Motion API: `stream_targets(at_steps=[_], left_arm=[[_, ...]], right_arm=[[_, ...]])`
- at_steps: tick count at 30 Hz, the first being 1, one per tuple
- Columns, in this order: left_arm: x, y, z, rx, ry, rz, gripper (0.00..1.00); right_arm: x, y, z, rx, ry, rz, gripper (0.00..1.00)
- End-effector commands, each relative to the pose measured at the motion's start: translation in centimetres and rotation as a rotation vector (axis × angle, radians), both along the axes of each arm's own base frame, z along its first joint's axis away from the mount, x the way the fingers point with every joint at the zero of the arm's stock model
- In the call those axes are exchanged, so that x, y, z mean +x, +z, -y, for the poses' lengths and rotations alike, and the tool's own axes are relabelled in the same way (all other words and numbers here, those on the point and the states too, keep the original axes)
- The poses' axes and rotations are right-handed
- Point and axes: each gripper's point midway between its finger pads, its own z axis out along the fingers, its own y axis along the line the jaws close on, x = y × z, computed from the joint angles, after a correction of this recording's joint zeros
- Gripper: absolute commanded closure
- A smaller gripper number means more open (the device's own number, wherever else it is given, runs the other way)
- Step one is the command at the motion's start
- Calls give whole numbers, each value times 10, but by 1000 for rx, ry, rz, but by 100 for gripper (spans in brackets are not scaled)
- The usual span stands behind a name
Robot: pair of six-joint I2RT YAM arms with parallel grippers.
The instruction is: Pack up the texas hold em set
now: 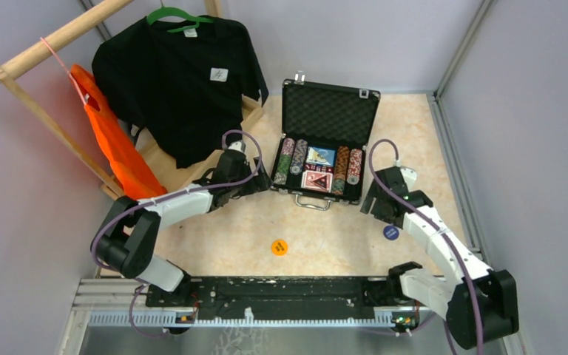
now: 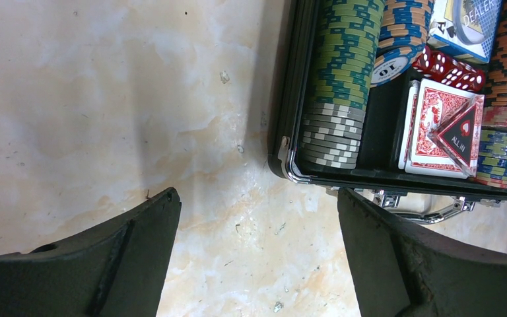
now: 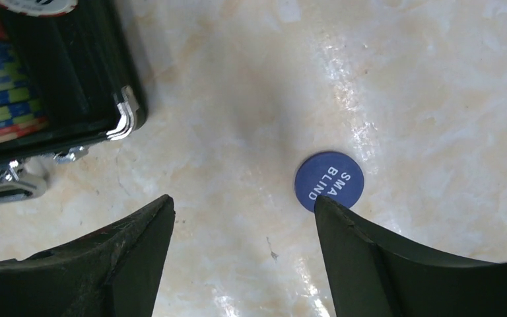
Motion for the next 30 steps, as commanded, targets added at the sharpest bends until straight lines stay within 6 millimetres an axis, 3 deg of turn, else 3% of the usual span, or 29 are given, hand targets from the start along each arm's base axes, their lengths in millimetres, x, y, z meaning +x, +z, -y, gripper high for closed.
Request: stream_targets(at_steps=[1, 10, 19, 23, 30], left_arm=[[4, 12, 8, -24, -20, 31, 7], [6, 11, 7, -14, -21, 35, 6], [11, 5, 2, 3, -9, 28, 6], [12, 6, 3, 3, -11, 29, 7], [12, 5, -1, 12, -2, 29, 7]], right_arm=[[3, -12, 4, 64, -66, -37, 23], [-1, -17, 34, 32, -203, -61, 18], [-6, -37, 36, 79, -253, -139, 18], [-22, -60, 27, 153, -300, -178, 18], [-15, -56, 39, 126, -342, -130, 22]])
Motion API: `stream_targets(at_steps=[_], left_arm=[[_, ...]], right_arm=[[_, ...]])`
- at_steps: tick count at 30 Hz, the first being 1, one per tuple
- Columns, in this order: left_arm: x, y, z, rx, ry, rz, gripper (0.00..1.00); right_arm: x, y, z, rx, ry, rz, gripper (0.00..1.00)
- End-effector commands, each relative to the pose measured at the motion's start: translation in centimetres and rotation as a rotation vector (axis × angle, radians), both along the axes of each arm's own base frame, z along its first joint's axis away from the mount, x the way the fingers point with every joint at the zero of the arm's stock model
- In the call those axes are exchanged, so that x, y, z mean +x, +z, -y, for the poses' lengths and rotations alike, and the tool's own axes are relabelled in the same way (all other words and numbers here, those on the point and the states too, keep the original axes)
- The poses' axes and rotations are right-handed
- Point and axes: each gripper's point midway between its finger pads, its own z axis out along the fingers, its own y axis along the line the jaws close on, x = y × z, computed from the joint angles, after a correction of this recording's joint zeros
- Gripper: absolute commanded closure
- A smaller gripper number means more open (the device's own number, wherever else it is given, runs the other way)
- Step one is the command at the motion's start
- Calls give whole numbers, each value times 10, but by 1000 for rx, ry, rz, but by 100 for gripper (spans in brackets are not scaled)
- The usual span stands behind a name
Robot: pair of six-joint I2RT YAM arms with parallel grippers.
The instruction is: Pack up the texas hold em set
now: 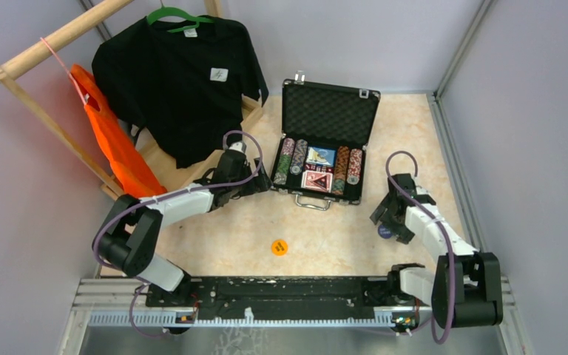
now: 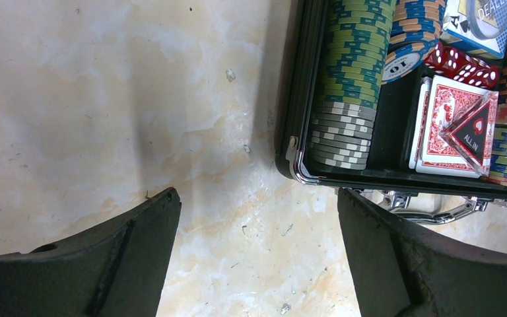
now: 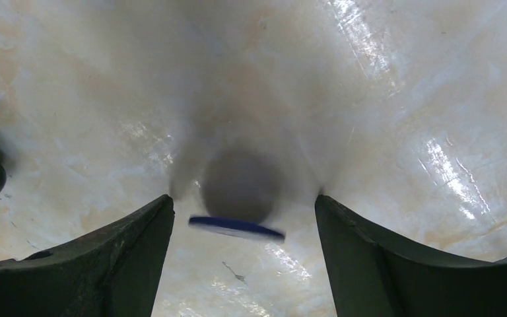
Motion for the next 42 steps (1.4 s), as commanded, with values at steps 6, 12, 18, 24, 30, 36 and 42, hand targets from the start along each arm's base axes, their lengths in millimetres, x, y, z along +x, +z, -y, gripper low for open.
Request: stream_targets(at_steps=[6, 12, 18, 24, 30, 36, 42], left_arm=[[12, 10, 1, -6, 2, 36, 7], [11, 8, 3, -14, -5, 33, 6], [10, 7, 3, -19, -7, 28, 7], [8, 7, 7, -35, -22, 18, 7], [8, 6, 6, -29, -19, 16, 7], [8, 4, 7, -28, -21, 10, 7], [7, 6, 8, -34, -26, 10, 7]], right_arm=[[13, 2, 4, 18, -43, 61, 30], [15, 5, -6, 62, 14, 75, 33], [11, 4, -30, 115, 53, 106, 35], [1, -14, -41, 104, 89, 66, 35], [-7, -20, -37, 43, 137, 8, 35], [-9, -18, -40, 34, 148, 7, 35], [-11, -19, -40, -6, 169, -39, 36]])
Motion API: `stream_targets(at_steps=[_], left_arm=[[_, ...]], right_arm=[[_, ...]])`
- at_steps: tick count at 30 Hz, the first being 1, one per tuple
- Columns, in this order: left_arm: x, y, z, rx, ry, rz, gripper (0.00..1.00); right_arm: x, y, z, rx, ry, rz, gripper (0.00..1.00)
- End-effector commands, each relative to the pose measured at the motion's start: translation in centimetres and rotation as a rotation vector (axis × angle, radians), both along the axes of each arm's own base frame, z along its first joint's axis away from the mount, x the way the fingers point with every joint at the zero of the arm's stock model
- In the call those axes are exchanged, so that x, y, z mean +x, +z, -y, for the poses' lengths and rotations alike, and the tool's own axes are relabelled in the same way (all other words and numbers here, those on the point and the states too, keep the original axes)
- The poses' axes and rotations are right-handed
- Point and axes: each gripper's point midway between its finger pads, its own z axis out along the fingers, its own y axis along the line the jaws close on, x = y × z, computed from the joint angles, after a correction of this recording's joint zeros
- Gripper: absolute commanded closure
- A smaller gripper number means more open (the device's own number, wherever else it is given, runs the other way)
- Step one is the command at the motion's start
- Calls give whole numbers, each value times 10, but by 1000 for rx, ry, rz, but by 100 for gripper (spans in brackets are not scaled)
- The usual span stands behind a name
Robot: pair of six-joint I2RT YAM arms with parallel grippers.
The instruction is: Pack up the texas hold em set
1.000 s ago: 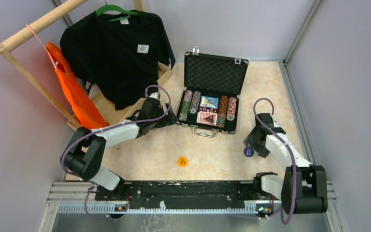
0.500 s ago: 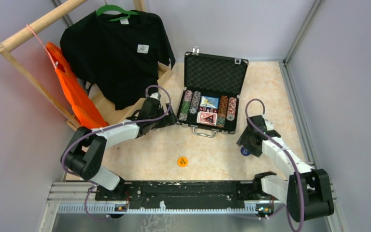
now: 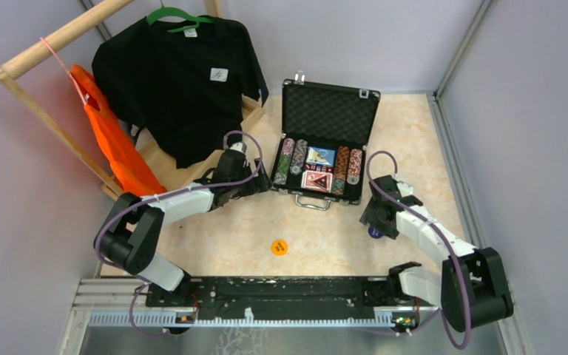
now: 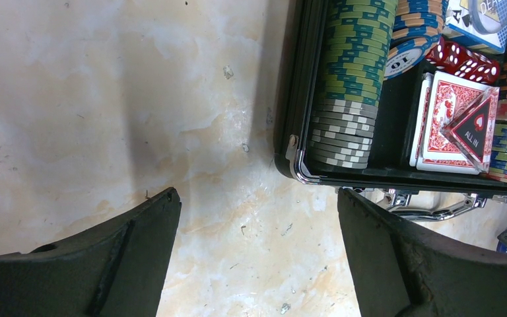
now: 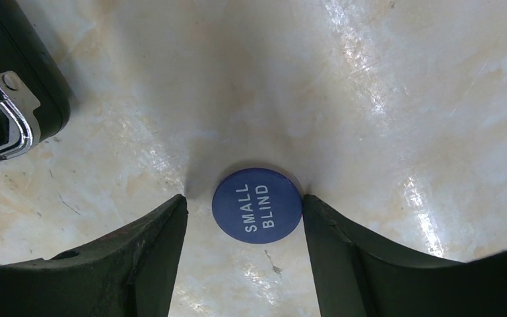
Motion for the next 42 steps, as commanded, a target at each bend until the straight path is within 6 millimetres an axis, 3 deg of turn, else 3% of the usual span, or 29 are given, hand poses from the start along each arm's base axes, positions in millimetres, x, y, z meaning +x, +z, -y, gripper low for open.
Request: stream_targets(at_steps=[1, 23, 42], left_arm=[[7, 11, 5, -21, -8, 26, 7], [8, 11, 3, -16, -2, 31, 6], [8, 10, 3, -14, -3, 30, 6]], right_arm=[[-19, -19, -3, -10, 3, -109, 36], [-16, -18, -6, -57, 30, -126, 56], [30, 42, -20, -53, 100, 22, 55]])
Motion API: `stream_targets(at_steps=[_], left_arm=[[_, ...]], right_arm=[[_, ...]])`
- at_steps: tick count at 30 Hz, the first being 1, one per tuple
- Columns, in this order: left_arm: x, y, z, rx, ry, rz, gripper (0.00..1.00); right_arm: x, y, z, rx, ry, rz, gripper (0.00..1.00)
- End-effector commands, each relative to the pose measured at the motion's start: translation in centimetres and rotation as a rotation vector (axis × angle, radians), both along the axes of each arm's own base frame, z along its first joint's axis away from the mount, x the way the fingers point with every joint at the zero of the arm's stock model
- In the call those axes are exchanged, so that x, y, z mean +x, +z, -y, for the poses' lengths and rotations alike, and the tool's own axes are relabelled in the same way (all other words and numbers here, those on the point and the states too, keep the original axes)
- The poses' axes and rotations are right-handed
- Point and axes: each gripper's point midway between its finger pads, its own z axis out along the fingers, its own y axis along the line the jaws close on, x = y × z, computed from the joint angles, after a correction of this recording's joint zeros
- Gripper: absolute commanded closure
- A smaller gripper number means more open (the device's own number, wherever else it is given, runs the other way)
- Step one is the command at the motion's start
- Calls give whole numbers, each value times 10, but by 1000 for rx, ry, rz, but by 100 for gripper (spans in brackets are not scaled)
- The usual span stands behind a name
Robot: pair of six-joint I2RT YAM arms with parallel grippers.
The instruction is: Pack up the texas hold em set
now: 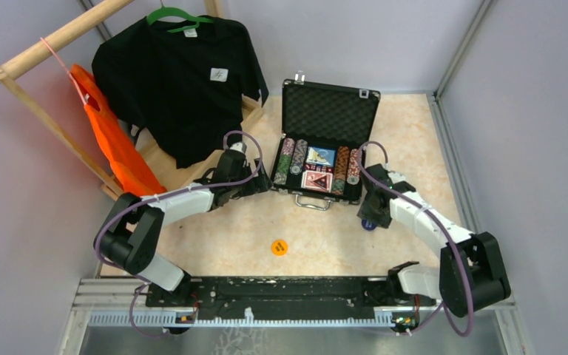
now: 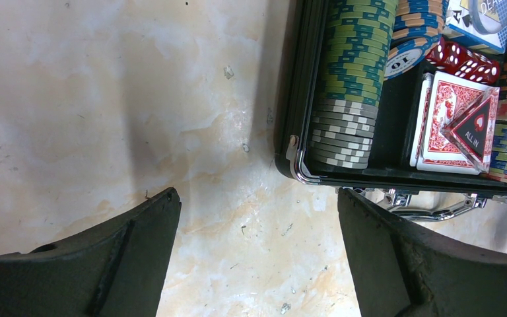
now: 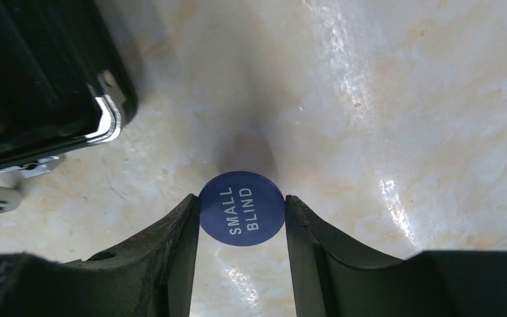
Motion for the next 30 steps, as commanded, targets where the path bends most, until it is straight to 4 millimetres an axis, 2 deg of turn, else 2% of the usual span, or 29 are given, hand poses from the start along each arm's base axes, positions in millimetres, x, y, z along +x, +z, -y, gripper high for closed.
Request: stream_targets(at_steps=[1, 6, 13, 18, 21, 26, 30], left_arm=[[8, 10, 3, -15, -4, 31, 6], [9, 9, 3, -15, -4, 27, 7], [9, 5, 4, -13, -7, 19, 7], [10, 6, 2, -7, -1, 29, 6], [10, 8, 0, 4, 6, 33, 6], [12, 5, -3, 15, 14, 31, 6], [11, 4, -2, 6, 10, 23, 6]], right_arm=[[22, 26, -6, -8, 44, 65, 55], [40, 35, -15, 4, 69, 91, 55], [79, 47, -27, -15, 129, 101, 54], [108, 54, -43, 2, 165, 112, 54], [119, 55, -50, 4, 176, 115, 53], [109, 47, -65, -17, 228, 130, 41], [83, 47, -86, -83, 341, 172, 29]])
